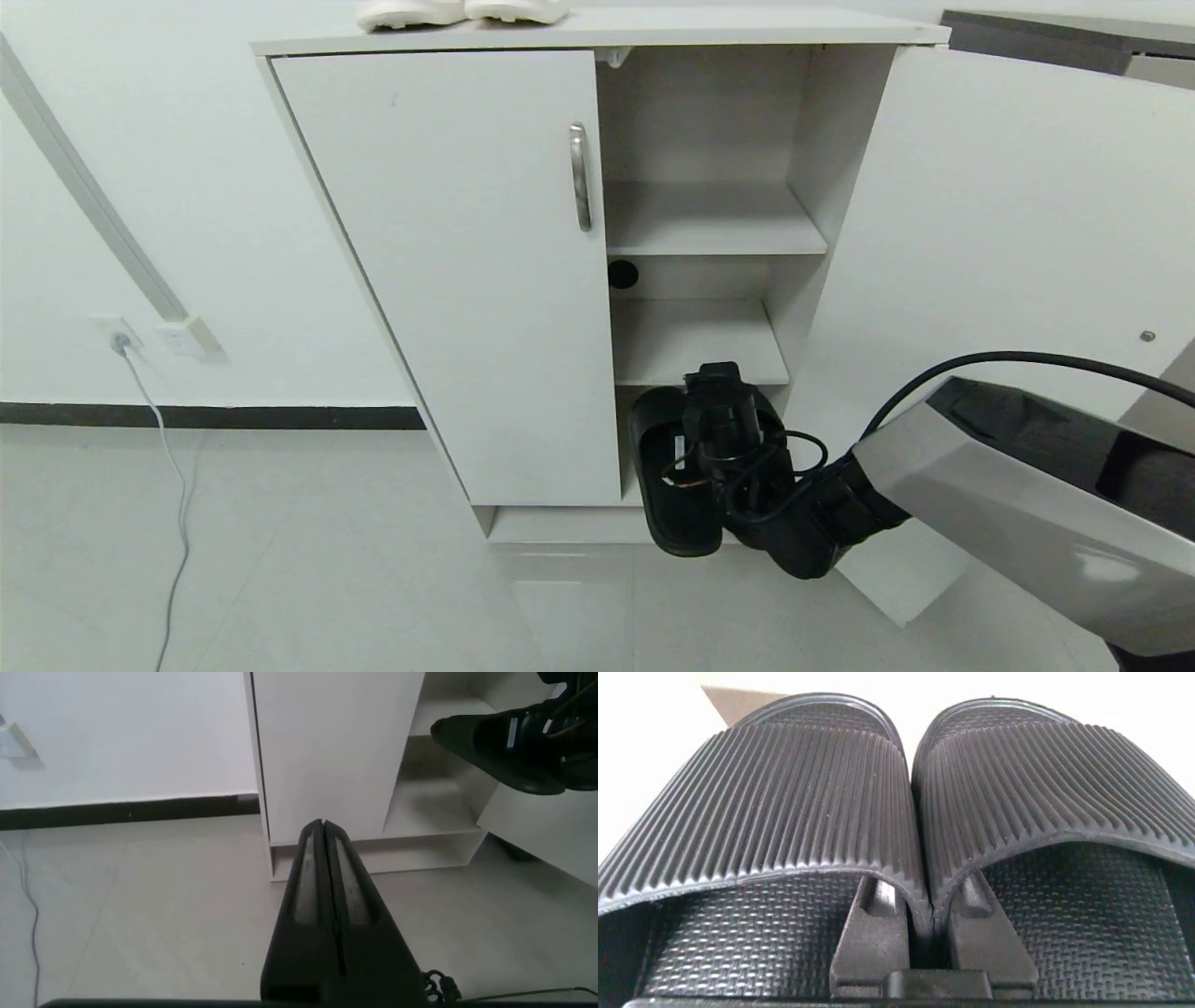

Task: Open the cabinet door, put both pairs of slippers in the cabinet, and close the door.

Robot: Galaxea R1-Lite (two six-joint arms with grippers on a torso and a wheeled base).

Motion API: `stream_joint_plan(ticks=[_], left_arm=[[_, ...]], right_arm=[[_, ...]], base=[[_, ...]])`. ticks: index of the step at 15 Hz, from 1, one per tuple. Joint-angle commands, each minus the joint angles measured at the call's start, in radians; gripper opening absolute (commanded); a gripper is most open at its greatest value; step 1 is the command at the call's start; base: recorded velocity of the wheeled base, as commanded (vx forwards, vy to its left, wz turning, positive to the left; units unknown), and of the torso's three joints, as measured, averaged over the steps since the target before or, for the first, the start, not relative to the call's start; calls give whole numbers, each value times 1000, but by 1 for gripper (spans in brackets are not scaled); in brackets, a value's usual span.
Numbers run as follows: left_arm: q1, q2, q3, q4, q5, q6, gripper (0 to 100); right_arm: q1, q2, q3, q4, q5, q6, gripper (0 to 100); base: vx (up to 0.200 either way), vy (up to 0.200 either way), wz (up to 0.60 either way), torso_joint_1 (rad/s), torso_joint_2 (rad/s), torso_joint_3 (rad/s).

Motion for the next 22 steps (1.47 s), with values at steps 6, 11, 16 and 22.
stream_joint_plan(ticks=[6, 11, 16, 22], left_arm=[[0, 2, 0, 0, 0, 0, 0], [0, 2, 0, 0, 0, -2, 0], [0, 2, 0, 0, 0, 0, 0], [0, 2, 0, 0, 0, -2, 0]], right_arm=[[-6, 32, 23, -241, -34, -92, 0], [-26, 47, 26, -318, -35, -138, 0], [-32, 64, 23, -318, -29, -138, 0], [-26, 64, 21, -361, -23, -143, 0]], base=[[0, 0, 0, 5, 2, -107], [40, 0, 0, 1, 0, 0], [200, 0, 0, -1, 3, 5], [200, 0, 0, 0, 2, 2]])
